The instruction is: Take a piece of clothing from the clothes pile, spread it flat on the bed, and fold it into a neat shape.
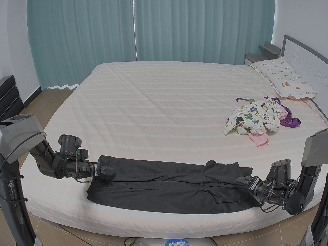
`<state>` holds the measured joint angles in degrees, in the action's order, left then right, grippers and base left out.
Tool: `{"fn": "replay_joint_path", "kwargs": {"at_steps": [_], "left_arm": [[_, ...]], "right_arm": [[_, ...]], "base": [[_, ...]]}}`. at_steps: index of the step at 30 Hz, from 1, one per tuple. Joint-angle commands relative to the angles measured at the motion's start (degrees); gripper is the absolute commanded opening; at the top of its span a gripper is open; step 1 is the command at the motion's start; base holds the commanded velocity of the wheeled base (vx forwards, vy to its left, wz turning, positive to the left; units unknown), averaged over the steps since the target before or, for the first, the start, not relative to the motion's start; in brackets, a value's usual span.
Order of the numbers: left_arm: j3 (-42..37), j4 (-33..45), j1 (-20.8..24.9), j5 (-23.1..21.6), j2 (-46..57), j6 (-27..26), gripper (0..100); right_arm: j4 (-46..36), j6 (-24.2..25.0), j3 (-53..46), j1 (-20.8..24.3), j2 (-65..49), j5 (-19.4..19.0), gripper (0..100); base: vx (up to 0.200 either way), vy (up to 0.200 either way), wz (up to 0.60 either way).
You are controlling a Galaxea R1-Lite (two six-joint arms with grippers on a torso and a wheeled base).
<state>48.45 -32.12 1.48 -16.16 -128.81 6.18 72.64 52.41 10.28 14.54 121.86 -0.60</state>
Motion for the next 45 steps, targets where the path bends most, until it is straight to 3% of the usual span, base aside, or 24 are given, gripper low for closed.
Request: {"fn": "replay_joint_path", "kwargs": {"at_steps": [1,14,15,45], "left_arm": [[0.25,0.04,0.11,0.08,-2.77,-1.08,100],[2.62,-0.22,0.72,0.43,-5.05,-1.17,100],[2.62,-0.13,0.9,0.52,-5.05,-1.08,0],[-3.18,-0.13,-2.27,2.63,1.45,-1.35,0]], "right_arm": [[0.04,0.06,-0.17,0.05,0.22,-0.02,100],[0.04,0.06,-0.17,0.13,0.22,-0.02,100],[0.04,0.06,-0.17,0.13,0.22,-0.02,100],[0.13,0.06,-0.61,0.13,-0.22,-0.02,100]], "base": [[0.0,0.0,0.0],[0.0,0.0,0.0],[0.0,0.0,0.0],[0.0,0.0,0.0]]}}
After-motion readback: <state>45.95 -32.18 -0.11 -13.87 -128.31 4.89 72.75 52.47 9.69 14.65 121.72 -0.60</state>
